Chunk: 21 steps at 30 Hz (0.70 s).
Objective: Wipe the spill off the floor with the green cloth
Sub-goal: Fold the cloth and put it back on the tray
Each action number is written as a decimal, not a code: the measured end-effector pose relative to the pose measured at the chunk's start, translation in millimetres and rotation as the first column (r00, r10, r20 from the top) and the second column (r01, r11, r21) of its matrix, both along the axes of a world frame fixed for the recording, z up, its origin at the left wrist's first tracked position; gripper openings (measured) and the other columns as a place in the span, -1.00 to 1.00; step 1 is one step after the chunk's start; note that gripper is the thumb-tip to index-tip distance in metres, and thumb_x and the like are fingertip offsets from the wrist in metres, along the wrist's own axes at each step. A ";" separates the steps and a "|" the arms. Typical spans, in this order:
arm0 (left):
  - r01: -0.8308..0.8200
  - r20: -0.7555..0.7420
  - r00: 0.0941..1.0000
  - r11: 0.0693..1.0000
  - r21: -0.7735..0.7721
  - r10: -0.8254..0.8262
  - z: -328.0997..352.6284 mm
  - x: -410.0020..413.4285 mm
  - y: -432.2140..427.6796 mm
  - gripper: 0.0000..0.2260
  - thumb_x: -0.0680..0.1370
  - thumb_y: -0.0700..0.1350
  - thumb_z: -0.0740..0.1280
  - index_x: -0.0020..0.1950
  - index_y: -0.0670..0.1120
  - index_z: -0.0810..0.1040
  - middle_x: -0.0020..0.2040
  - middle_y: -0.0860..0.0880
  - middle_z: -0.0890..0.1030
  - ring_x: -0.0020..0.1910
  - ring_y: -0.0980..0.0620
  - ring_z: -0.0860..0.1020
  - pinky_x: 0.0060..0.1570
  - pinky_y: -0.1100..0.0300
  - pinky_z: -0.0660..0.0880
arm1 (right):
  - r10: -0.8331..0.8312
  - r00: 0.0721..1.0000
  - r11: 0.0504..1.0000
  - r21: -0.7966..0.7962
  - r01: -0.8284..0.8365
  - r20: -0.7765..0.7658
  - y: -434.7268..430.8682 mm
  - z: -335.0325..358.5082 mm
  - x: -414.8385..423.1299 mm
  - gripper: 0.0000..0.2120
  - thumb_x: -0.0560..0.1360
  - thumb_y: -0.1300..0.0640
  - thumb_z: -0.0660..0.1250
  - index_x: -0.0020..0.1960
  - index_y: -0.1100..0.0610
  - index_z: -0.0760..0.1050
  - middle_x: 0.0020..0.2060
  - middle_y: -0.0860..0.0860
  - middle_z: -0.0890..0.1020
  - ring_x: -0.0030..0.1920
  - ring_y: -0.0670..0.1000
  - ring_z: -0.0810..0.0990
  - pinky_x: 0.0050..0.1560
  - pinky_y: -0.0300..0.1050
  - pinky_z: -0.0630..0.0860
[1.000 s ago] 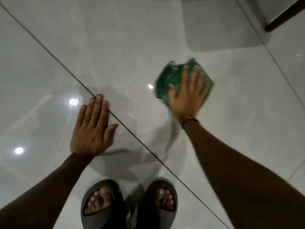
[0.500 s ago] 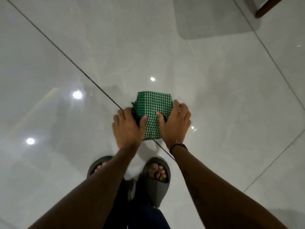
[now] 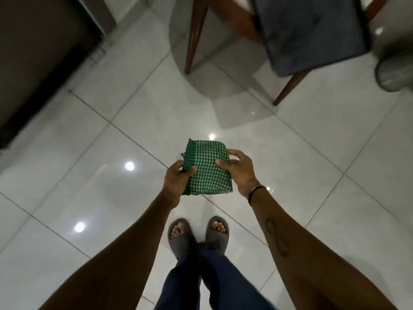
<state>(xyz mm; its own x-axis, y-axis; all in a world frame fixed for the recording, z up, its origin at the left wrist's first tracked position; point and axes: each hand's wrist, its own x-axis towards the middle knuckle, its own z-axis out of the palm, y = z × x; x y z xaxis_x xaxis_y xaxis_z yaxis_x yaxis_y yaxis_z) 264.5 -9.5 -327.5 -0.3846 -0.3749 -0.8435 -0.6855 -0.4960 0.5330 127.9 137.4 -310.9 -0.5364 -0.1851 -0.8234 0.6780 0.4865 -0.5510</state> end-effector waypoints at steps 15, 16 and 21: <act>-0.070 -0.293 0.954 0.997 -0.011 0.064 201.3 -283.1 -47.5 -0.89 0.60 -0.26 0.51 0.04 -0.06 0.71 0.02 -0.02 0.78 0.03 -0.05 0.75 -0.01 0.13 0.71 | -0.123 0.908 0.991 -0.095 0.093 -0.401 -40.5 229.0 -275.1 -0.60 0.60 0.39 0.44 0.41 0.22 0.57 0.15 0.20 0.71 0.10 0.12 0.69 0.14 -0.01 0.67; -0.063 -0.290 0.956 0.997 -0.036 0.050 188.3 -304.1 -43.1 -0.89 0.60 -0.27 0.51 0.01 -0.05 0.71 0.00 0.00 0.78 0.02 -0.05 0.76 -0.08 0.20 0.71 | -0.095 0.904 0.995 -0.058 0.077 -0.417 -38.8 218.6 -294.1 -0.61 0.60 0.39 0.44 0.40 0.21 0.58 0.17 0.20 0.71 0.09 0.09 0.69 0.14 -0.02 0.67; 0.002 -0.130 0.990 0.945 -0.328 -0.047 141.7 -379.2 -19.3 -0.68 0.53 -0.13 0.61 0.22 -0.21 0.68 0.15 -0.21 0.80 0.15 -0.24 0.78 0.24 -0.12 0.72 | 0.015 0.897 0.996 0.083 0.024 -0.442 -28.6 169.8 -362.9 -0.64 0.63 0.39 0.41 0.42 0.29 0.58 0.28 0.28 0.70 0.29 0.22 0.69 0.39 0.12 0.63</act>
<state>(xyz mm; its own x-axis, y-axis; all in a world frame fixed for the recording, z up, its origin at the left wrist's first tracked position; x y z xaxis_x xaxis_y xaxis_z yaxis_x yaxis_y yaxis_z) -114.7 -28.8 -185.8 -0.4986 -0.6097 -0.6161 -0.6058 -0.2632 0.7508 -235.1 108.8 -141.0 -0.8492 -0.1223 -0.5137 0.3764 0.5422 -0.7512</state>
